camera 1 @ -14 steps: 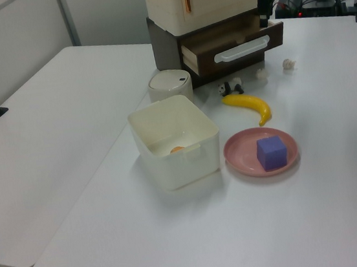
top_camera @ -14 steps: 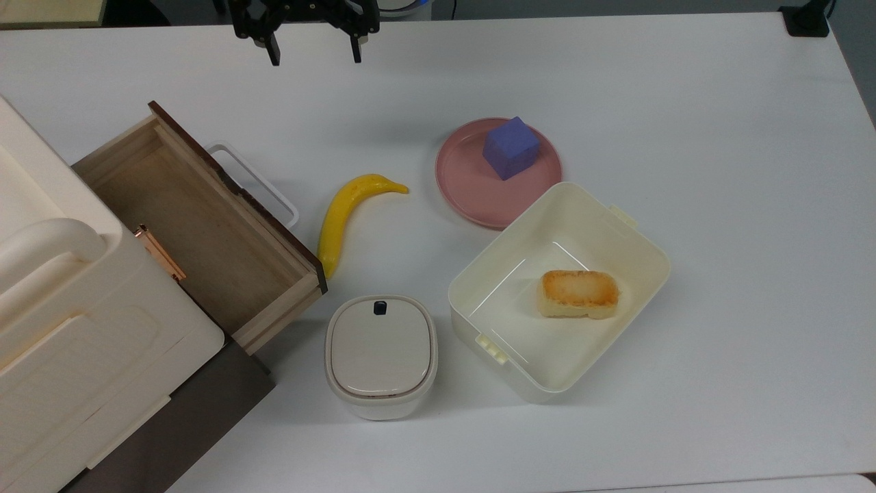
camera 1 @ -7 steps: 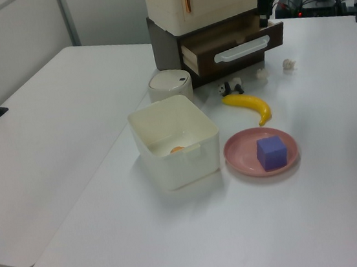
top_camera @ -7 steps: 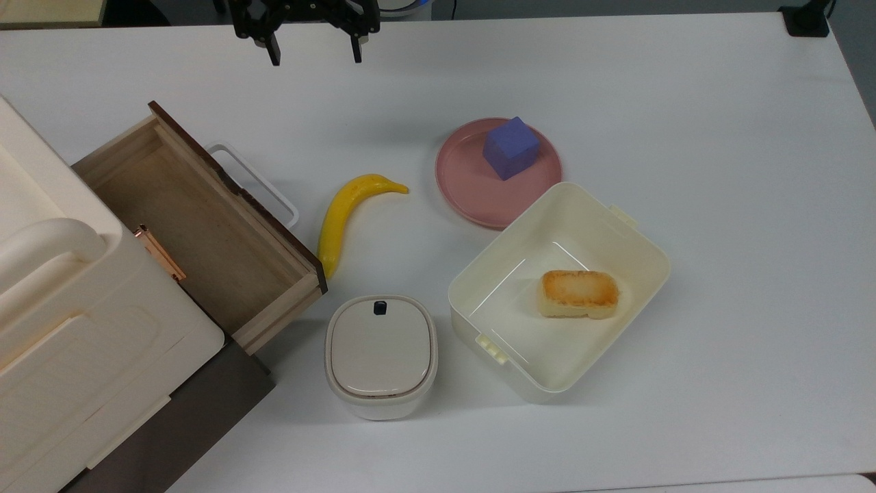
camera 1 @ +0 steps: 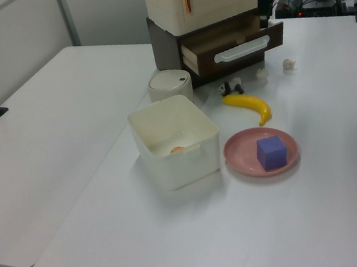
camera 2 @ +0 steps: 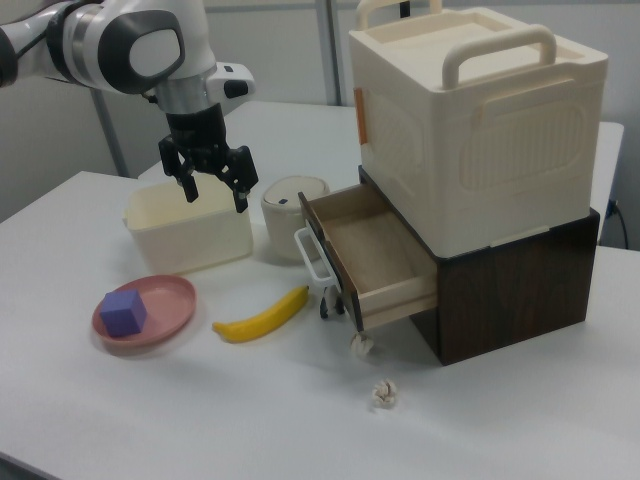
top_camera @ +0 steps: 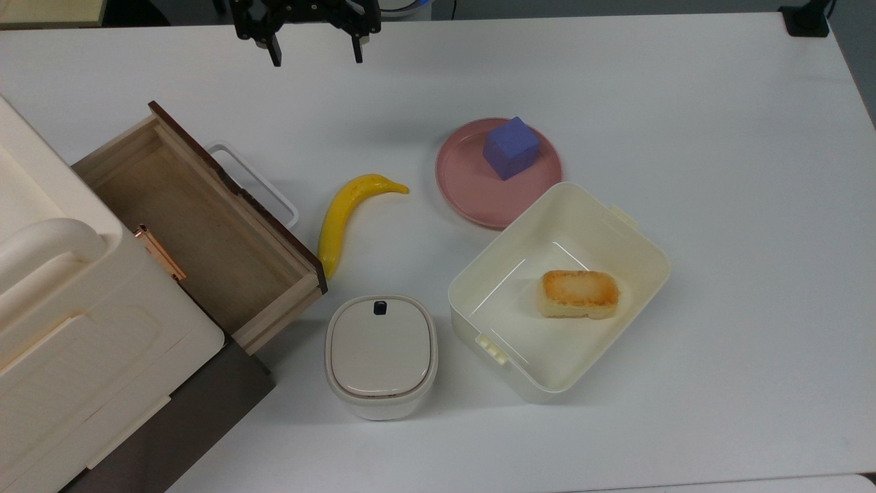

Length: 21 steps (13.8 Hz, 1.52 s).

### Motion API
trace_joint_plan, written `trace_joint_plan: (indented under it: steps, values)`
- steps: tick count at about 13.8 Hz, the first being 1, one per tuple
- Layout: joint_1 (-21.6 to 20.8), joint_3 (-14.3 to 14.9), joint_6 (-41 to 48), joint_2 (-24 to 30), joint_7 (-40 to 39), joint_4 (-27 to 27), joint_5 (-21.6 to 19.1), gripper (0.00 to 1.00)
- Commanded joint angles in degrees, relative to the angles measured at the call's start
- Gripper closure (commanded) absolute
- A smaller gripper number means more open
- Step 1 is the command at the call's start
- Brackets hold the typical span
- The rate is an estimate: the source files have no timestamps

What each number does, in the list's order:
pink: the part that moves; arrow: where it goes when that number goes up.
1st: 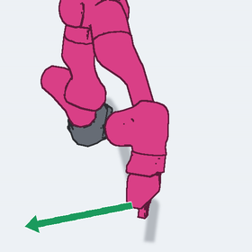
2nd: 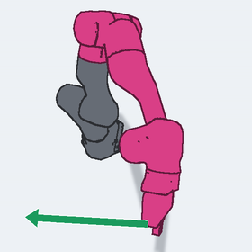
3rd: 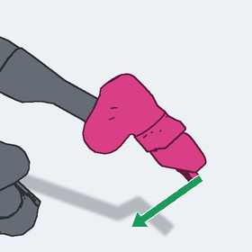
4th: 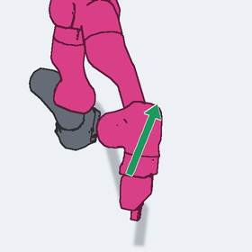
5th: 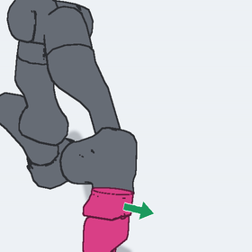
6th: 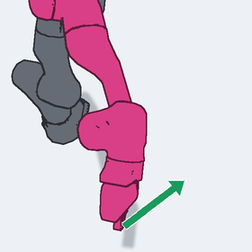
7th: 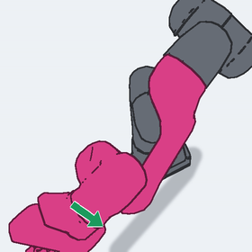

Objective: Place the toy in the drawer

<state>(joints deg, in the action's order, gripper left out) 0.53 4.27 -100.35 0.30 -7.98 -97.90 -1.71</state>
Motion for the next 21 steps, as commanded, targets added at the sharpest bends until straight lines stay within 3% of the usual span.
trace_joint_plan:
  steps: [1, 6, 9, 11, 15, 21]
  values:
    - [-0.18, -0.31, 0.34, 0.93, -0.81, -2.03, -0.40, 0.00]
    - [-0.79, -0.31, -8.78, 1.55, 0.59, -6.94, -0.40, 0.00]
    - [-0.35, -0.40, -21.33, 9.33, 2.18, -19.38, -0.40, 0.00]
    - [0.52, -1.71, -22.69, 11.91, 2.18, -23.03, -0.14, 0.00]
    - [0.79, -4.35, -30.93, 11.66, 3.15, -28.65, 0.22, 0.00]
    - [2.28, -4.18, -45.96, 8.67, 5.87, -32.61, 0.39, 0.00]
